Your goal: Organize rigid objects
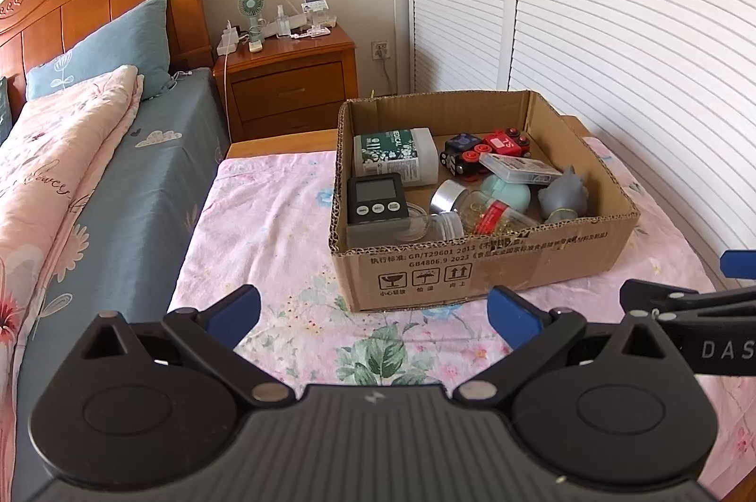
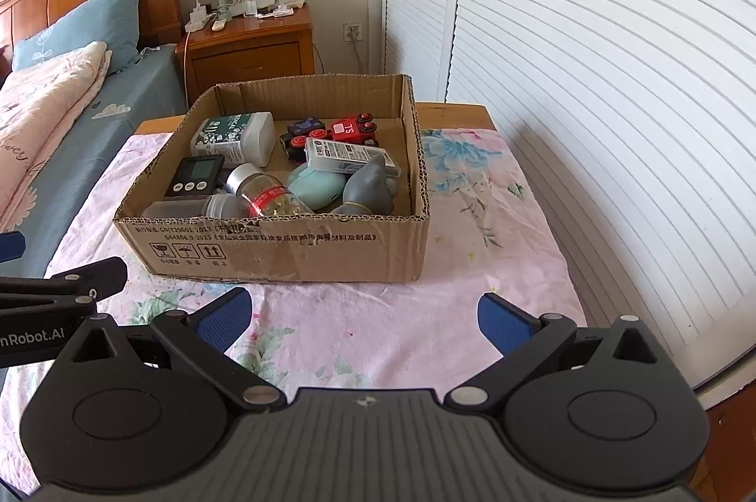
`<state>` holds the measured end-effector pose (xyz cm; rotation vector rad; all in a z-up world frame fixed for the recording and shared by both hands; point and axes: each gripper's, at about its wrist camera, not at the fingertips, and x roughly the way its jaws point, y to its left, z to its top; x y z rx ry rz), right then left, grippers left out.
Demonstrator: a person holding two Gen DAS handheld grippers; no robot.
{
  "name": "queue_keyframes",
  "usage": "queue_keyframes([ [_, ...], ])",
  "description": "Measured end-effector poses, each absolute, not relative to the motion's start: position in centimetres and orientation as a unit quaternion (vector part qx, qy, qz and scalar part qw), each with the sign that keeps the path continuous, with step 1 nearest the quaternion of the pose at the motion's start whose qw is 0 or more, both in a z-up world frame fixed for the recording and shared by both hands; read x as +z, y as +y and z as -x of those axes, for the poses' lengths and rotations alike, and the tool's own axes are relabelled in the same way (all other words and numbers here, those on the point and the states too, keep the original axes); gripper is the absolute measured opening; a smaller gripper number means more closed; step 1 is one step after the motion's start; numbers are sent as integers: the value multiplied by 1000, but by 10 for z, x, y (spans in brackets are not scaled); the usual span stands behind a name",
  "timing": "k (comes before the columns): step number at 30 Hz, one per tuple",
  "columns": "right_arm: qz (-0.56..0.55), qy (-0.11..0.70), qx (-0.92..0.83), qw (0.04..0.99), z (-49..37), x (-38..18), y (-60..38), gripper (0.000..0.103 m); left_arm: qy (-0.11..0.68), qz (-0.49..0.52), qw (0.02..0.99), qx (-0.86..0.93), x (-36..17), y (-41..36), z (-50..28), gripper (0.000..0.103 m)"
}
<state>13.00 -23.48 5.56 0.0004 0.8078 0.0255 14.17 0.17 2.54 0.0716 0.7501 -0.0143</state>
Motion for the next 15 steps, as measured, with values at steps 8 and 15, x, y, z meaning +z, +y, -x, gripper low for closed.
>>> queue_keyframes([
  [8, 1, 391, 7, 920, -129, 56, -236, 103, 365, -34, 930, -9, 25, 1, -142, 102],
  [15, 3, 387, 5, 922, -129, 59, -237, 103, 366, -34, 930, -8, 26, 1, -141, 102],
])
